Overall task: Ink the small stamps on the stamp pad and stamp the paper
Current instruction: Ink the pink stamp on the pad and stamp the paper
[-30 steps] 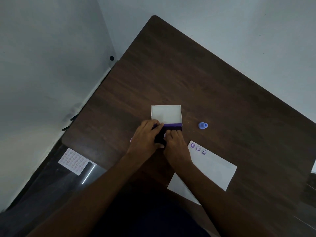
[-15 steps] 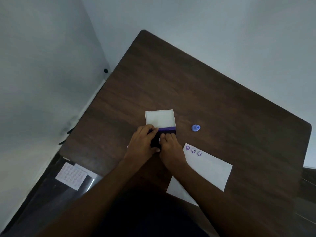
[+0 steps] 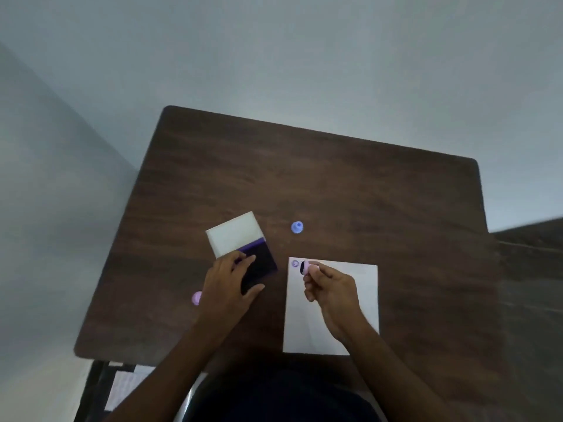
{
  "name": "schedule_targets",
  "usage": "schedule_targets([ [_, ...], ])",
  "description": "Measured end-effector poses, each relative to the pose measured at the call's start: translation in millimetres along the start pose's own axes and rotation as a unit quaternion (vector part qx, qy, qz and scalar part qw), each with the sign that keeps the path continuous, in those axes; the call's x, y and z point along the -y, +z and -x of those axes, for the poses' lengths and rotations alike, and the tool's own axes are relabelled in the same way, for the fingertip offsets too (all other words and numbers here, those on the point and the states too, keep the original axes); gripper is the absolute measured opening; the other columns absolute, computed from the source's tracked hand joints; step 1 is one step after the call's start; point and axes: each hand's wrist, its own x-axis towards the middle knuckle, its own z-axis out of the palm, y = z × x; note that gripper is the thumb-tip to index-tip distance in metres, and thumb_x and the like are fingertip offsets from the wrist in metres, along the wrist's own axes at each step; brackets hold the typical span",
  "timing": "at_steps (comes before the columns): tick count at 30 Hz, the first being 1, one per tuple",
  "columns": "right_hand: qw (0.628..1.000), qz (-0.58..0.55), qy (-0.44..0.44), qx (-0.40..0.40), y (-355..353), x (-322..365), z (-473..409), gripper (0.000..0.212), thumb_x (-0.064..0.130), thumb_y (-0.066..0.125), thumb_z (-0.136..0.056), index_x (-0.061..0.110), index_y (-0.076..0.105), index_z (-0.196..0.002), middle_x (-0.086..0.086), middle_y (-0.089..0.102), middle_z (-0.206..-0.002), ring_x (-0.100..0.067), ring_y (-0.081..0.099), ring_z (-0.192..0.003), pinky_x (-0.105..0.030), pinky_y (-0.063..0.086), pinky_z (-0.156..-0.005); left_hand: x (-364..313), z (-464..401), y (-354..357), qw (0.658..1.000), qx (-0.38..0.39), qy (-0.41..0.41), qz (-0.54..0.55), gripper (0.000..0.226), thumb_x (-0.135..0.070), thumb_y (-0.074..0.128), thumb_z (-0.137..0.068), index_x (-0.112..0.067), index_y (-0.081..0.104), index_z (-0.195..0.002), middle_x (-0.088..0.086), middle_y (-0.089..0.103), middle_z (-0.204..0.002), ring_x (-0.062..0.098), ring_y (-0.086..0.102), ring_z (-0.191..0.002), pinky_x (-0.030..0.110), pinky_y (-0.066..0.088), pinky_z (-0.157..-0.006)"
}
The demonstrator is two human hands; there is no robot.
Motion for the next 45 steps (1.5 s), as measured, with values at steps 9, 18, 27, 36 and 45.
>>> schedule_targets([
  [9, 0.958, -0.259, 0.122, -0.013, -49.5, -13.6, -9.9, 0.020, 0.016, 0.064, -0.087, 0.002, 0.073, -0.097, -0.008, 0.067, -0.077, -0.014, 0.057, -0.067, -0.028, 0.053, -0.071, -58.2, -15.0, 37.8, 0.992, 0.101, 0.047, 0.052, 0.053, -0.049, 0.063, -0.083, -0.026, 0.055, -0.130, -0.005, 0.054, -0.134, 0.012, 0.047, -0.121, 0.026, 0.030, -0.105],
  [18, 0.910, -0.382, 0.161, 0.007, -77.8, -16.8, -21.7, 0.019, 0.012, 0.053, -0.091, 0.000, 0.067, -0.097, -0.010, 0.058, -0.077, -0.015, 0.050, -0.065, -0.025, 0.044, -0.057, -91.9, -35.6, 59.7, 0.990, 0.108, -0.019, 0.088, 0.049, -0.048, 0.065, -0.081, -0.025, 0.055, -0.123, -0.002, 0.058, -0.127, 0.015, 0.053, -0.112, 0.023, 0.030, -0.095],
  [27, 0.895, -0.419, 0.152, 0.034, -86.8, -23.1, -30.7, 0.020, 0.012, 0.056, -0.085, 0.001, 0.070, -0.094, -0.009, 0.055, -0.076, -0.015, 0.044, -0.063, -0.026, 0.039, -0.055, -95.8, -38.0, 65.2, 0.995, 0.077, 0.036, 0.052, 0.047, -0.045, 0.065, -0.082, -0.018, 0.061, -0.120, 0.002, 0.061, -0.123, 0.018, 0.053, -0.111, 0.027, 0.037, -0.095],
  [36, 0.844, -0.484, 0.159, 0.165, -82.6, -15.0, -27.1, 0.023, 0.014, 0.044, -0.091, 0.003, 0.058, -0.105, -0.009, 0.052, -0.079, -0.016, 0.043, -0.068, -0.025, 0.041, -0.061, -100.5, -40.9, 76.1, 0.995, 0.086, 0.047, 0.024, 0.058, -0.050, 0.069, -0.077, -0.023, 0.057, -0.127, -0.001, 0.058, -0.129, 0.019, 0.050, -0.117, 0.032, 0.037, -0.098],
  [45, 0.831, -0.486, 0.147, 0.227, -69.2, -11.1, -23.7, 0.023, 0.015, 0.047, -0.090, 0.003, 0.059, -0.105, -0.006, 0.050, -0.077, -0.014, 0.042, -0.066, -0.024, 0.036, -0.059, -95.3, -40.9, 81.3, 0.993, 0.116, 0.020, 0.028, 0.061, -0.051, 0.068, -0.077, -0.020, 0.055, -0.129, 0.002, 0.056, -0.132, 0.020, 0.049, -0.120, 0.035, 0.036, -0.103],
])
